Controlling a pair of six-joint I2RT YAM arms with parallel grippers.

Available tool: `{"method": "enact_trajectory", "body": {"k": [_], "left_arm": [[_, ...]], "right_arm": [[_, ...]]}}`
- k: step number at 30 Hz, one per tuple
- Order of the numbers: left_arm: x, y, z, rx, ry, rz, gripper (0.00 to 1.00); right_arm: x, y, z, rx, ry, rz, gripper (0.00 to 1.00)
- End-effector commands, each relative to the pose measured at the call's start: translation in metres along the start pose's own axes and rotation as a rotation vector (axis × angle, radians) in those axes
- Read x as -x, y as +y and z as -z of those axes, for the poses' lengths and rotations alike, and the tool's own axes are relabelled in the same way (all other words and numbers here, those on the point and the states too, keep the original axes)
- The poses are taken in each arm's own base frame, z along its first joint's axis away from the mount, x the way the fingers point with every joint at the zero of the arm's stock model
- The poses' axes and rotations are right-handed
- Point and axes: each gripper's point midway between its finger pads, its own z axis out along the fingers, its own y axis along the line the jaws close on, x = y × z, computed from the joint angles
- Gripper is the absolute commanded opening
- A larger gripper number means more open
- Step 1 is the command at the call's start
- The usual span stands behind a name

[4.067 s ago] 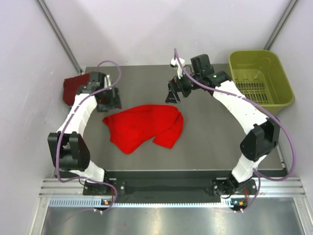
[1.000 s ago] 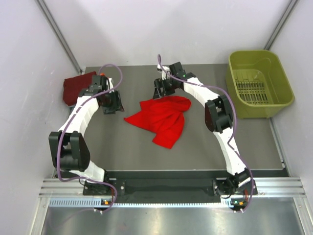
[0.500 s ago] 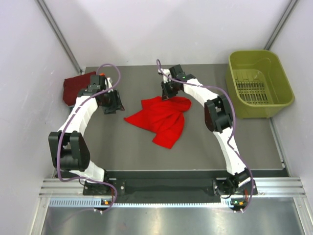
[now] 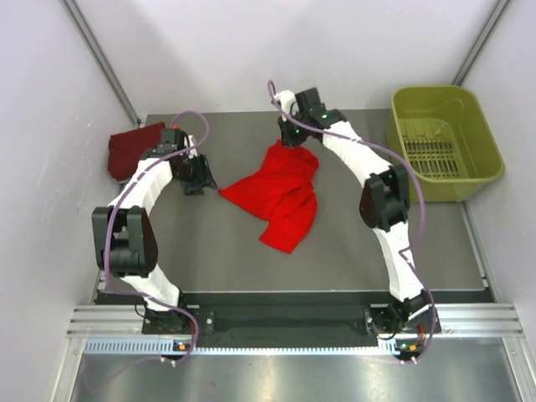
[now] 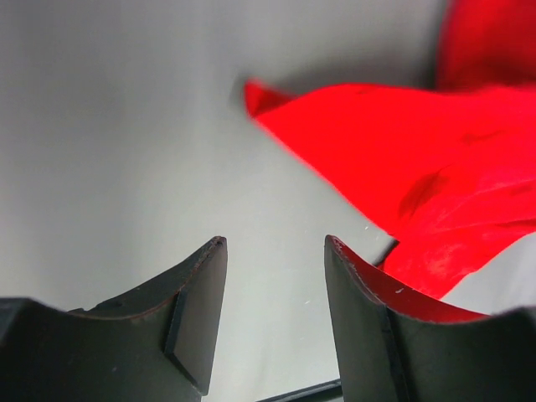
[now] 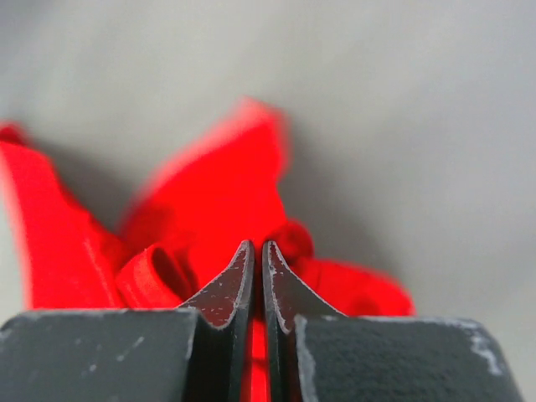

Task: Fold and stack the t-shirts
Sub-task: Flatten the tshirt out

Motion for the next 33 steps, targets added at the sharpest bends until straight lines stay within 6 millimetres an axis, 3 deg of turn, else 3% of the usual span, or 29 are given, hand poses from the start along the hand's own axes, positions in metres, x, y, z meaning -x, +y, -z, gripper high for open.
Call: {"method": "enact_trajectory", "body": {"k": [1,2,4,5,7,8,11,15,19,24,26,33], "left_arm": [[0.025,-0.019,-0.011,-0.087,-0.029,0.043,0.55],[0.024,-0.018,-0.019,-0.087,-0.009,0.055,0.56],[0.032,-0.02,-0.024,-0.09,-0.013,0.066,0.56],[0.032,-0.017,-0.033,-0.082,0.002,0.071,0.56],[0.042,-0.02,-0.039,-0.093,-0.008,0.079,0.56],[0.044,-0.019,-0.049,-0.098,-0.002,0.086,0.56],[0.06,-0.035,-0.062,-0.171,0.0,0.108,0.56],[0.078,-0.072,-0.065,-0.362,0.015,0.16,0.56],[0.08,-0.088,-0.063,-0.448,0.03,0.174,0.56],[0.06,-0.094,-0.065,-0.512,0.1,0.235,0.56],[0.056,-0.097,-0.071,-0.534,0.121,0.252,0.56],[0.041,-0.127,-0.091,-0.568,0.197,0.18,0.58]], "right_arm": [[0.144,0.022,0.139,-0.087,-0.396,0.205,0.0],[0.155,0.029,0.161,-0.094,-0.433,0.23,0.0],[0.164,0.041,0.18,-0.096,-0.462,0.26,0.0],[0.171,0.048,0.199,-0.099,-0.492,0.294,0.0],[0.175,0.063,0.216,-0.081,-0.51,0.337,0.0],[0.18,0.076,0.235,-0.072,-0.542,0.371,0.0],[0.18,0.095,0.258,-0.063,-0.565,0.422,0.0],[0.16,0.102,0.253,-0.055,-0.503,0.437,0.0],[0.14,0.093,0.244,-0.086,-0.444,0.416,0.0],[0.084,0.057,0.208,-0.224,-0.256,0.393,0.0],[0.07,0.043,0.201,-0.266,-0.21,0.388,0.0],[0.054,-0.012,0.202,-0.354,-0.176,0.265,0.0]]}}
